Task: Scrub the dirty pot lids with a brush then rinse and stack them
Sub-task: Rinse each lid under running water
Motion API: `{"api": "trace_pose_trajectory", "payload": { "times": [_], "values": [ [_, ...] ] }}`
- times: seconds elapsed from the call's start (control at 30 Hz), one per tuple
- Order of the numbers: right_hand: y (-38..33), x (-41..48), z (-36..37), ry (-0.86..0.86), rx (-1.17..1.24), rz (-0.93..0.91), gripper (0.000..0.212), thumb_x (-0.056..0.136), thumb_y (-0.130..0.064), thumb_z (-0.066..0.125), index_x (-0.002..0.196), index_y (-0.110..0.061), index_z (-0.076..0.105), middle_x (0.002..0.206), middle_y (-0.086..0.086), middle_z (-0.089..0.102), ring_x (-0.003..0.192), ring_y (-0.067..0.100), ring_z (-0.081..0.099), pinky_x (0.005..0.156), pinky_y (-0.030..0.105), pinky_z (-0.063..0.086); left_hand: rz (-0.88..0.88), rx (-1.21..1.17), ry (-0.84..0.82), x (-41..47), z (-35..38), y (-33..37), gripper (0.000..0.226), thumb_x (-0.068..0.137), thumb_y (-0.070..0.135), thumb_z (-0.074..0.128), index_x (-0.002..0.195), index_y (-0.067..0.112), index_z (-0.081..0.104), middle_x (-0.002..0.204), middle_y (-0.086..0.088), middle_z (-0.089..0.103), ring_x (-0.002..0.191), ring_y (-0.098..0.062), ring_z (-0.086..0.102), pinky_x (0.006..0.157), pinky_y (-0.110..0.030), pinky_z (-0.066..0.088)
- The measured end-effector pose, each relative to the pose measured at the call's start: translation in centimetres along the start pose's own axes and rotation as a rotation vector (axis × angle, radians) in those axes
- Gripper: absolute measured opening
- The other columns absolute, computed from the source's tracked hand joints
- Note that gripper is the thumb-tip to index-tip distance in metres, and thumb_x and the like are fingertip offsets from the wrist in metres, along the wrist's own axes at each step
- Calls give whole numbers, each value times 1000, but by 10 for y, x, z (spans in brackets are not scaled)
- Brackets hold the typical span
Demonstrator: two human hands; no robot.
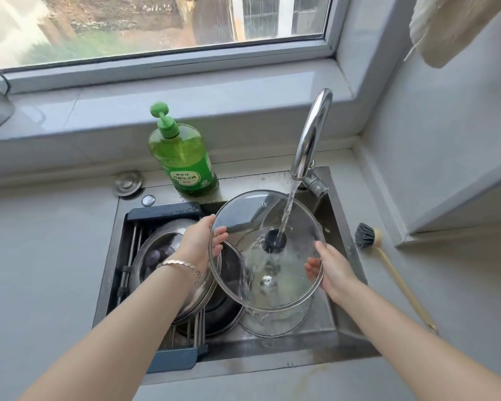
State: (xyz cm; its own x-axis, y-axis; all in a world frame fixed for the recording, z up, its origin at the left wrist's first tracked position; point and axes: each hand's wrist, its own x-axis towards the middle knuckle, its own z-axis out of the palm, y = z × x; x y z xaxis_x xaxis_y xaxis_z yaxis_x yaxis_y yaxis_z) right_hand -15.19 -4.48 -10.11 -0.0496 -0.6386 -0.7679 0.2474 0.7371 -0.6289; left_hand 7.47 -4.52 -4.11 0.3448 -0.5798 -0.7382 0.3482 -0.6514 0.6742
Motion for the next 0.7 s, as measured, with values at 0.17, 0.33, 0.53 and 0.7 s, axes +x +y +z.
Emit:
{"api": "trace_pose_trajectory", "payload": {
  "times": [0.17, 0.33, 0.53, 0.7],
  "values": [
    [7, -1, -29, 65, -13, 34, 16, 98, -26, 46, 112, -18, 49, 62, 3, 50, 52, 14, 51, 47, 23, 46, -85, 36, -45, 3, 15, -24, 21, 99, 28, 44, 108, 11, 52, 92, -4, 64, 81, -13, 62, 69, -27, 49],
    [13, -3, -30, 58, -71, 17, 28, 99, -25, 44, 125, -14, 46, 64, 4, 50, 55, 15, 50, 52, 26, 43, -123, 33, -54, 1, 11, -36, 35, 99, 27, 42, 122, 3, 52, 103, -9, 61, 90, -19, 61, 83, -32, 47],
    [35, -7, -16, 72, -189, 124, 31, 99, -24, 43, 127, -11, 45, 70, 6, 48, 53, 13, 47, 38, 17, 40, -218, 17, -9, 2, -17, -47, 22, 98, 26, 43, 98, 7, 54, 70, -2, 52, 47, -10, 55, 52, -26, 48],
    [30, -9, 12, -40, -185, 123, 36, 101, -30, 37, 133, -13, 41, 76, 7, 52, 63, 15, 52, 59, 26, 45, -164, -114, 66, -2, -39, -38, 30, 100, 30, 42, 92, 5, 55, 77, -3, 55, 69, -14, 56, 82, -31, 47]
  ]
}}
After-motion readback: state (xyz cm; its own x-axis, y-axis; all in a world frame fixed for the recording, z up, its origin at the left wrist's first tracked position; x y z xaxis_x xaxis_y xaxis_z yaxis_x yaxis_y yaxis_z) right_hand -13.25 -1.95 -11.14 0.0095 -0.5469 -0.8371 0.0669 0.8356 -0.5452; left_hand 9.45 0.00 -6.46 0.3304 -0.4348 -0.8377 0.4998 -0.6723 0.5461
